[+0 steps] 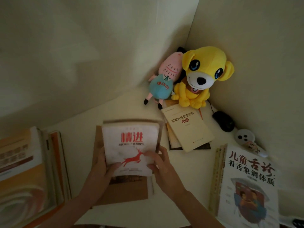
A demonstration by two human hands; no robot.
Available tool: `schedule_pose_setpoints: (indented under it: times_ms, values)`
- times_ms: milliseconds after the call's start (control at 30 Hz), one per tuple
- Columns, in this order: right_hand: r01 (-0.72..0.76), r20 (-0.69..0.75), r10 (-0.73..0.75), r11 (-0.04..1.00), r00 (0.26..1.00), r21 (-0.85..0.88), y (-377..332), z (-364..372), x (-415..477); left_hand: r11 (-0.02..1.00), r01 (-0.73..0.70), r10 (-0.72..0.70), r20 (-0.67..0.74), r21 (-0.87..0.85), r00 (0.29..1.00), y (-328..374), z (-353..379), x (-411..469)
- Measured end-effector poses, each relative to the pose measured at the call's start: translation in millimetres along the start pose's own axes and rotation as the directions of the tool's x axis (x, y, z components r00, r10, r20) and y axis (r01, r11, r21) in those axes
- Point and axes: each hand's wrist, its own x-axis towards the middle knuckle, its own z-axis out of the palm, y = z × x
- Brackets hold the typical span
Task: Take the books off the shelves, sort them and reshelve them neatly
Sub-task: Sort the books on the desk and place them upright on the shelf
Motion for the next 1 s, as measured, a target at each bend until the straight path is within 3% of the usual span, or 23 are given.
schedule_pose_setpoints:
  times_ms: [133, 400, 533, 833, 1000]
  values:
    - [-0.306, 0.199, 0.256, 0.907, 0.946, 0.290, -7, 2, 5, 0.993, 0.091, -0.095, 0.047, 0.079, 0.994, -6, -9, 3]
    - [-0.594, 0.463, 0.418, 0.726, 0.782, 0.348, -21, 27, -7, 0.951, 0.297, -0.304, 0.077, 0.087, 0.950, -36, -29, -20]
    - [-0.597, 0.471, 0.410, 0.714, 0.781, 0.366, -26, 30, -5, 0.952, 0.302, -0.306, 0.071, 0.057, 0.950, -39, -37, -27]
    - [-0.443, 0.457, 0.252, 0.812, 0.853, 0.379, -70, 30, 37, 0.965, 0.260, -0.262, -0.084, -0.031, 0.962, -18, -87, -32]
    - [-0.429, 0.488, 0.216, 0.819, 0.846, 0.381, -93, 37, 53, 0.977, 0.214, -0.208, -0.162, 0.021, 0.965, -14, -110, -41]
